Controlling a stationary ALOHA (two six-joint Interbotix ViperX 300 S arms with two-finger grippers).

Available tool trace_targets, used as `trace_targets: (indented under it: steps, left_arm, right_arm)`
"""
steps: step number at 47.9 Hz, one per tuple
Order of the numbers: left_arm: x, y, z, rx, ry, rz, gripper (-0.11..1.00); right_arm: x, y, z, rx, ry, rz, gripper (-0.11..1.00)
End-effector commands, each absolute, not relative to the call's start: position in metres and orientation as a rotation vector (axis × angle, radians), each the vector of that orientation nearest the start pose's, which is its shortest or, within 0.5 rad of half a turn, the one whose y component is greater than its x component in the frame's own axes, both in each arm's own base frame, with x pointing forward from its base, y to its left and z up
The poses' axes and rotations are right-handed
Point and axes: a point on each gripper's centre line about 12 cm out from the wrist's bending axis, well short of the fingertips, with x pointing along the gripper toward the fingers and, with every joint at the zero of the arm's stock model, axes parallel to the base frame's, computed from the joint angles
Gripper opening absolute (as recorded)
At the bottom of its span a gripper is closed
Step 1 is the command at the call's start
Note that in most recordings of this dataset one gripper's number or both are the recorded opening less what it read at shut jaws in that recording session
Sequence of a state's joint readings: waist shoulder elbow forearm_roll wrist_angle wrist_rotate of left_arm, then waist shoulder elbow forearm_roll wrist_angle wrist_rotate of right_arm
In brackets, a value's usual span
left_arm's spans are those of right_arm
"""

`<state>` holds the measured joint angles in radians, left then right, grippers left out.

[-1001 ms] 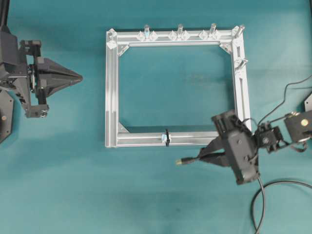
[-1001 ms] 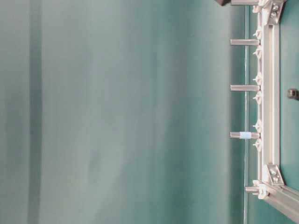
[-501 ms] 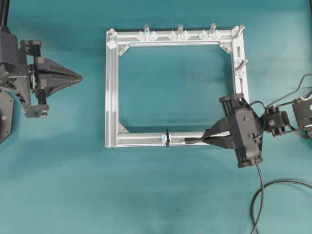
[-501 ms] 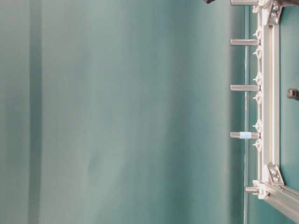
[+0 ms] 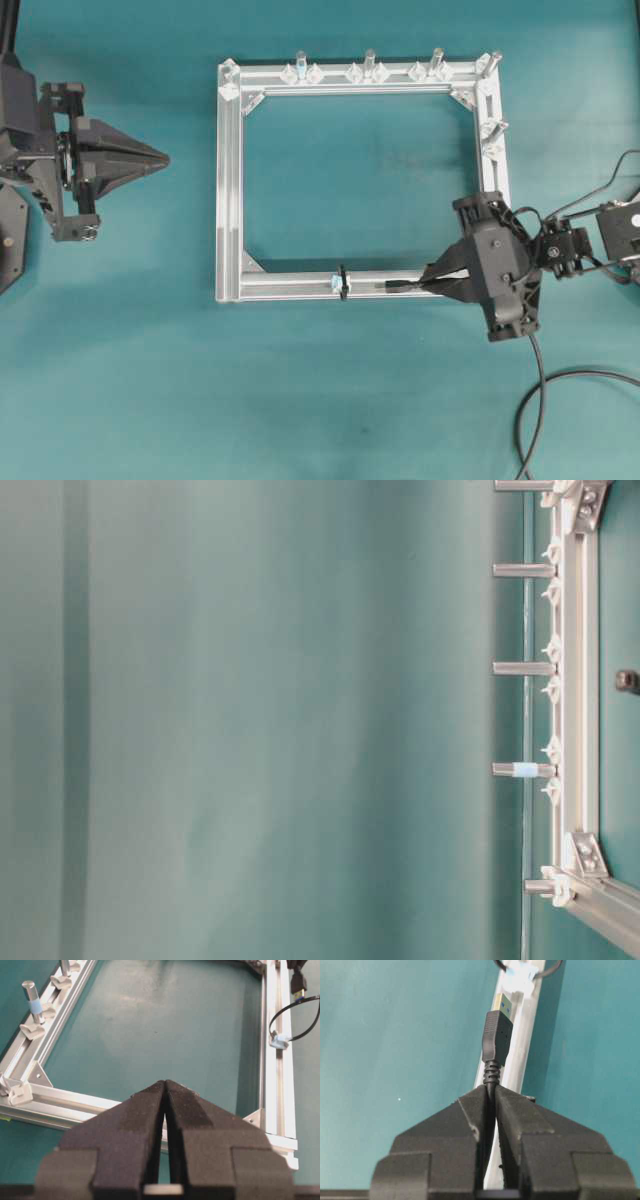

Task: Insert the wire through the string loop located in the center.
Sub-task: 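Lift the cable with the right gripper and carry it toward the zip-tie loop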

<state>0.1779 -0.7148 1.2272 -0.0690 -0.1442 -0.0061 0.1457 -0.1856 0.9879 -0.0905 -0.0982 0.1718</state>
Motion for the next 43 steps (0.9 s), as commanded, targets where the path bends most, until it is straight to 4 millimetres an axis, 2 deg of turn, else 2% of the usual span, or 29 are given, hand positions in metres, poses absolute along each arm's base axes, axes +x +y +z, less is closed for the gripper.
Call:
trace_targets:
  steps: [1, 43]
  left_arm:
    - [0.2184, 0.0401, 0.2064, -0.102, 0.35, 0.197, 0.05]
    - [0.2188, 0.0398, 0.207, -0.101, 0.349, 0.196, 0.05]
  right_arm:
    - [0.3024, 0.0445, 0.1452, 0.044, 0.691, 0.113, 0.08]
    - [0.3054, 0.0445, 0.1473, 0.053, 0.683, 0.11, 0.08]
